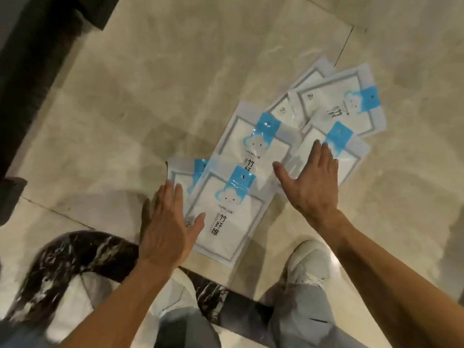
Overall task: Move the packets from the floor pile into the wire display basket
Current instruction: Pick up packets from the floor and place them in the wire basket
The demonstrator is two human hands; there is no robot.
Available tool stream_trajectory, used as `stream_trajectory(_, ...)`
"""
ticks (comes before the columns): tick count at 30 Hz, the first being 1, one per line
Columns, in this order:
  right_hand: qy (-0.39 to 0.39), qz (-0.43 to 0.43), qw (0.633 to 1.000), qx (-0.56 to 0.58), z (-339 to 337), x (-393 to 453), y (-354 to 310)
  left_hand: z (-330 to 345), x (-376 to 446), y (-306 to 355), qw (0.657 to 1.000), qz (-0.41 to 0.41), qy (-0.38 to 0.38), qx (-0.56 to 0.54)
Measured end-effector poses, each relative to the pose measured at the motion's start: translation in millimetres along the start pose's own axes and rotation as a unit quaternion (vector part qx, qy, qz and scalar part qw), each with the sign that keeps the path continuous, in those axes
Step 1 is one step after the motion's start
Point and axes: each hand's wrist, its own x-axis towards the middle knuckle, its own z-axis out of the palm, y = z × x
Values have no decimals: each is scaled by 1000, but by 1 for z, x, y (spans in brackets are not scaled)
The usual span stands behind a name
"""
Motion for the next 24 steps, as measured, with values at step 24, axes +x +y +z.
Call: stream_trajectory(24,109,95,913,381,52,74,26,26,50,-6,878,-156,6,-453)
